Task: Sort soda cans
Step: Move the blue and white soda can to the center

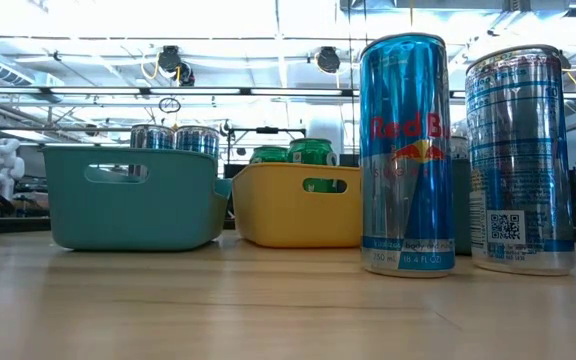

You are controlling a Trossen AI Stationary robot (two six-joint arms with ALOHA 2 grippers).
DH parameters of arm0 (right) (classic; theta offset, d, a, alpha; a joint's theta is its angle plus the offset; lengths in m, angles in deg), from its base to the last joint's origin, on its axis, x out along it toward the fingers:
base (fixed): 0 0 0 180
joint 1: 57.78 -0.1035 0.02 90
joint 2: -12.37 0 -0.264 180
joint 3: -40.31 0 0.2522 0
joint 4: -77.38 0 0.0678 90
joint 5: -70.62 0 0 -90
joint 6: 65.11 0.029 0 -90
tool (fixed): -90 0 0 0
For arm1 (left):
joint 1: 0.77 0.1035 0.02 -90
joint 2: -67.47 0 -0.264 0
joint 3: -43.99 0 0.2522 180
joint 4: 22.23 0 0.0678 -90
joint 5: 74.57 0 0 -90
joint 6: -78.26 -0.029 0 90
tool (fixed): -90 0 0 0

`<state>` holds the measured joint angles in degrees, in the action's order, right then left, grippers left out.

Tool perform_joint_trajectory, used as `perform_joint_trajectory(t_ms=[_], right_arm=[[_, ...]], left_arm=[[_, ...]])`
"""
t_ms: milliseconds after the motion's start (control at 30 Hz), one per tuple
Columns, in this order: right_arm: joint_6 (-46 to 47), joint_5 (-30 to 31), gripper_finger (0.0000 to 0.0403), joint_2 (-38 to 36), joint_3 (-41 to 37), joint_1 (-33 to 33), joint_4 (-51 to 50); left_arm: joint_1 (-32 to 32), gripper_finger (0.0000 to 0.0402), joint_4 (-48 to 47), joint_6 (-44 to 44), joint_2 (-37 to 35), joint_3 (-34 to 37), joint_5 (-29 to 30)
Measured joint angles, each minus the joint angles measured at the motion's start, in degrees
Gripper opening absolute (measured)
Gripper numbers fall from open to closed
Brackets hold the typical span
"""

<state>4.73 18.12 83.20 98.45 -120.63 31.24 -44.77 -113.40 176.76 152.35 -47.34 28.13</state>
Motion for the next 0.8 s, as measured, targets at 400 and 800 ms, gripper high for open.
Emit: perform_joint_trajectory(t_ms=[400,800], right_arm=[[0.0,-0.04,0.0327,0.0,-0.02,0.0,1.01],[0.0,-0.06,0.0327,0.0,-0.02,0.0,1.05]], left_arm=[[0.0,0.0396,6.43,0.17,2.79,0.06,-0.69],[0.15,0.0396,9.64,-0.36,5.13,0.08,-0.67]])
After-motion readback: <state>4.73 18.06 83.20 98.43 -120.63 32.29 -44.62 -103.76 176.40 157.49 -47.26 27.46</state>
